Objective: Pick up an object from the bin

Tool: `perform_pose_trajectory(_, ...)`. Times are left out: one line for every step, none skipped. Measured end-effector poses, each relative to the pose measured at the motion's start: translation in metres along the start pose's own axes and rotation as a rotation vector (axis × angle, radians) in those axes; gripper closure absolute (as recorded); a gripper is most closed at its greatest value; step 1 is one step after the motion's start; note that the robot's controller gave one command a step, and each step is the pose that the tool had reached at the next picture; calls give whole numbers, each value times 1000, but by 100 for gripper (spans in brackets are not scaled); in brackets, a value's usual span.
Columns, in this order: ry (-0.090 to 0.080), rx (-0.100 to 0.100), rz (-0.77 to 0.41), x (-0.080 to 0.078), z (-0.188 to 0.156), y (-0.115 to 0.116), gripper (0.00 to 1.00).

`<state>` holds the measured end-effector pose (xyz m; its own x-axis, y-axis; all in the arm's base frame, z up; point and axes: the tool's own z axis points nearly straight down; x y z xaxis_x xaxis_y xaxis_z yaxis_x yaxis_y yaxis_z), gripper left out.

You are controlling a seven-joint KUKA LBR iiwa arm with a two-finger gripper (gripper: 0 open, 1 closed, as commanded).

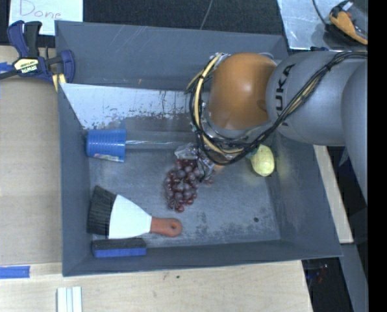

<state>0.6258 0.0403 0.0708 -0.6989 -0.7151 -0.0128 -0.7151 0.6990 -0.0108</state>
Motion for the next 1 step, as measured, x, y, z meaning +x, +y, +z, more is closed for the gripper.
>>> perform_pose_trajectory(2,-2,17,1,0,1,100)
